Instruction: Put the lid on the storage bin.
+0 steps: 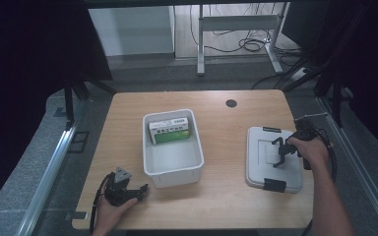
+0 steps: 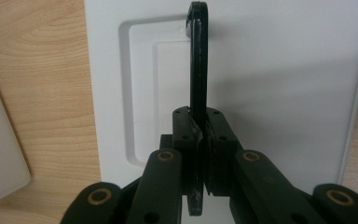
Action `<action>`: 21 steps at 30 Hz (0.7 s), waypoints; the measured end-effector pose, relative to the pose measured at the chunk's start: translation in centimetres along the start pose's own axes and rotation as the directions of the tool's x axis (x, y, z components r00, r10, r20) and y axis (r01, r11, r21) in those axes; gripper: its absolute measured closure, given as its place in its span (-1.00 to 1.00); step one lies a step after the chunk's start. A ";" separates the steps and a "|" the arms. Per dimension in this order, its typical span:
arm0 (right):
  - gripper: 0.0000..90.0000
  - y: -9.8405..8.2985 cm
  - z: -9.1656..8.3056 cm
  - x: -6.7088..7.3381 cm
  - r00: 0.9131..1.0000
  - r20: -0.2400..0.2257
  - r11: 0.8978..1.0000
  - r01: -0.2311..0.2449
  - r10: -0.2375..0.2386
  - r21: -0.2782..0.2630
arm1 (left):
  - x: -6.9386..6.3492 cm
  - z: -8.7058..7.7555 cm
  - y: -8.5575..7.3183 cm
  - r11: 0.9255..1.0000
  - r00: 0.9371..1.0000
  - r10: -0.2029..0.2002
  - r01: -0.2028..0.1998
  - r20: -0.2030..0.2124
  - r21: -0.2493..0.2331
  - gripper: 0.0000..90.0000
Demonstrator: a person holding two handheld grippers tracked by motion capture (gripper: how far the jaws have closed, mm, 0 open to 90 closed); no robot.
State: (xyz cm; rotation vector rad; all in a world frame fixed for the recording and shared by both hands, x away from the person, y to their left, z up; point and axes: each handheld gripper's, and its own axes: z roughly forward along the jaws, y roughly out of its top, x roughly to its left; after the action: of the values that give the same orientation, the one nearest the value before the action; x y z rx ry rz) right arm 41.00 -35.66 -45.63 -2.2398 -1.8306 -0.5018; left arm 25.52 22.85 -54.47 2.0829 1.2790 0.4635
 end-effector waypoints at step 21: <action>0.90 -0.7 -2.3 0.6 0.999 -0.034 0.999 -0.022 0.020 -0.044 | 0.0 0.0 0.0 1.000 1.000 0.000 0.000 0.000 0.000 -0.73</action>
State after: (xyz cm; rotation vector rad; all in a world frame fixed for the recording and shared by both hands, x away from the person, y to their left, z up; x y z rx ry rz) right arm 40.08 -35.75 -43.34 -2.2628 -1.7953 -0.5780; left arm 25.52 22.85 -54.47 2.0826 1.2789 0.4632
